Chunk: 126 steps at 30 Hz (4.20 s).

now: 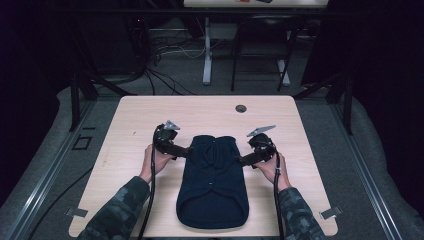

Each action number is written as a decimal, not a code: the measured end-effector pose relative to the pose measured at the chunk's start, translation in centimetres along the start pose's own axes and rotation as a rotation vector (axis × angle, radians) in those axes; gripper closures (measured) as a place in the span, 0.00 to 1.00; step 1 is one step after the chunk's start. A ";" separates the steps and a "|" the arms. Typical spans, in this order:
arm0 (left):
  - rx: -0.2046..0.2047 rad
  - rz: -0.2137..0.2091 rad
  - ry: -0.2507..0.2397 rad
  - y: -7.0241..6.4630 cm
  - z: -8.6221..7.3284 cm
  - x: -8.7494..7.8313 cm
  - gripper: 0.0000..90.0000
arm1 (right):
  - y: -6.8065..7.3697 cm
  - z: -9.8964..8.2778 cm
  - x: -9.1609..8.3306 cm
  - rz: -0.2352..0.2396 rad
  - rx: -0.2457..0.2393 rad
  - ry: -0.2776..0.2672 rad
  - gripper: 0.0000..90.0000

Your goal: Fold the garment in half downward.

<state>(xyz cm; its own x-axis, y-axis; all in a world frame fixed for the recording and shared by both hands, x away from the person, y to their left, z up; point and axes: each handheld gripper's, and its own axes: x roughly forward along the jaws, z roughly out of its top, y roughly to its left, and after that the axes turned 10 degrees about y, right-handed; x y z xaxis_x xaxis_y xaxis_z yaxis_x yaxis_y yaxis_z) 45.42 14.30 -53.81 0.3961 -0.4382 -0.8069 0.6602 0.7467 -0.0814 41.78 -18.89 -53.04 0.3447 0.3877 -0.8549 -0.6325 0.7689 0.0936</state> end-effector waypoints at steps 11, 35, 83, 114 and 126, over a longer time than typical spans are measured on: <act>0.023 -0.028 0.072 -0.5 1.7 1.7 0.01 | 0.3 2.5 1.3 0.020 -0.018 0.024 0.02; -0.017 0.010 0.165 -0.3 3.6 6.0 0.13 | -1.4 5.9 6.0 0.041 0.056 0.084 0.27; 0.120 -0.043 0.164 -2.4 3.3 5.3 0.79 | 1.5 4.9 6.4 -0.120 -0.030 0.053 0.82; 0.227 -0.043 -0.003 -4.0 4.5 -0.9 0.79 | 2.8 4.8 -0.9 -0.140 -0.126 -0.114 0.81; 0.253 -0.057 -0.031 -4.3 5.1 -3.0 0.79 | 3.5 4.7 -3.3 -0.146 -0.160 -0.181 0.80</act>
<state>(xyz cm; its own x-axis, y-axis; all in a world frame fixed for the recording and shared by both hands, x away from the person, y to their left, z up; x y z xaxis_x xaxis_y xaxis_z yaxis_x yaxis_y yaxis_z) 44.63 9.89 -48.07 0.3704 -0.4942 -0.7865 0.8191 0.5730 0.0258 41.69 -15.11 -47.51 0.5491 0.3743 -0.7472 -0.6638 0.7386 -0.1178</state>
